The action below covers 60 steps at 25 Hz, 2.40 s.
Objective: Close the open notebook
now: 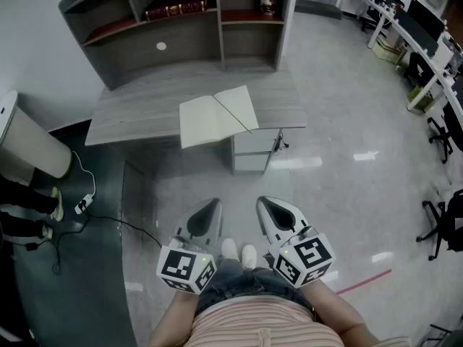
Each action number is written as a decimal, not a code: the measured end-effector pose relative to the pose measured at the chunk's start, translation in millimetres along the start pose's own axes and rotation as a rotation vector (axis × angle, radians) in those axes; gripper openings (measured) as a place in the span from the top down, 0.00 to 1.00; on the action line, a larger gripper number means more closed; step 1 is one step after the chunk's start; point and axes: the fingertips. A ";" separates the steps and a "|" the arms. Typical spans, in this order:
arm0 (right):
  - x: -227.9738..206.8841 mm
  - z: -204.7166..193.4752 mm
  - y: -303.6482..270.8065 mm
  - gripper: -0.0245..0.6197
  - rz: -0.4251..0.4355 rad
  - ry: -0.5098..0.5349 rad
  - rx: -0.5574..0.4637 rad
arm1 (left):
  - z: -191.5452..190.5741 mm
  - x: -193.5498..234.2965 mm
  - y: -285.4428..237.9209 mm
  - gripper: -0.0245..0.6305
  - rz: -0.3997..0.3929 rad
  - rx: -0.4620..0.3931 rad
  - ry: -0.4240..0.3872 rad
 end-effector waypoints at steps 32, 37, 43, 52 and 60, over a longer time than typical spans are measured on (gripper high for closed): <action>-25.6 0.4 12.2 0.95 0.048 -0.084 -0.032 | -6.4 -8.1 -12.2 0.95 0.077 0.005 0.027; -30.1 1.9 0.2 0.95 0.062 -0.085 -0.026 | -4.1 2.8 -18.8 0.94 0.100 0.001 0.027; -39.5 3.0 -22.7 0.95 0.059 -0.091 -0.014 | 2.7 22.3 -35.3 0.95 0.111 -0.008 0.025; -55.2 4.6 -78.4 0.95 0.035 -0.092 0.010 | 7.3 69.0 -77.1 0.95 0.087 0.004 0.028; -72.3 9.1 -153.0 0.95 0.002 -0.119 0.038 | 12.8 136.8 -122.6 0.94 0.073 0.035 0.032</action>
Point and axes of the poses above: the fingertips, and each gripper's own axes: y backward along the fingers, x to its left, z out of its top, and after that the axes turned 5 degrees about -x, right-handed
